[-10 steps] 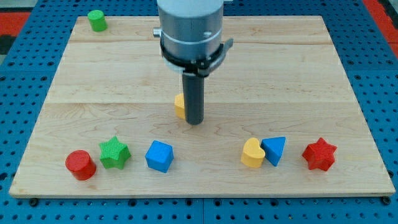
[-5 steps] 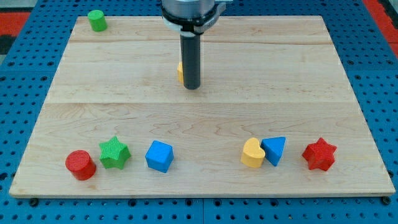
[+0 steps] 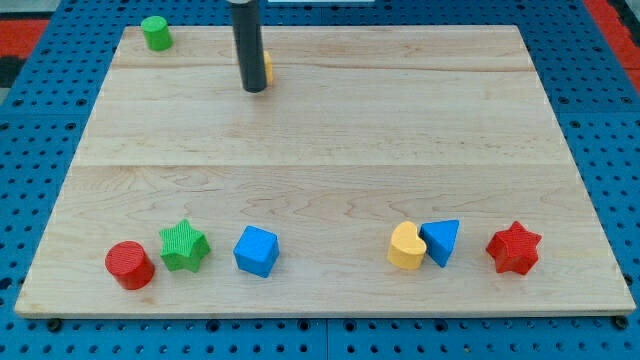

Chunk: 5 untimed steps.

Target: Move the yellow hexagon to the top center of the board

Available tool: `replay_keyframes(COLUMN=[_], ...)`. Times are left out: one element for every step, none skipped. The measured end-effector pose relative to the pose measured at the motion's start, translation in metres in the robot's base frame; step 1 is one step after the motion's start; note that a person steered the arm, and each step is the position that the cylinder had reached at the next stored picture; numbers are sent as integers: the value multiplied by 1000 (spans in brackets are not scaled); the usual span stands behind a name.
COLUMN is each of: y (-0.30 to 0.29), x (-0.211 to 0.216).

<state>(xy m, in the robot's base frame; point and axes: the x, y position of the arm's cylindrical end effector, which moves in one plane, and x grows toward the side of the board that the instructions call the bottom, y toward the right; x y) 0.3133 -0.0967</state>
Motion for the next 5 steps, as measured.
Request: replay_keyframes(y=[1,1,0,25,18], x=[-12,-17,-37,-68,-68])
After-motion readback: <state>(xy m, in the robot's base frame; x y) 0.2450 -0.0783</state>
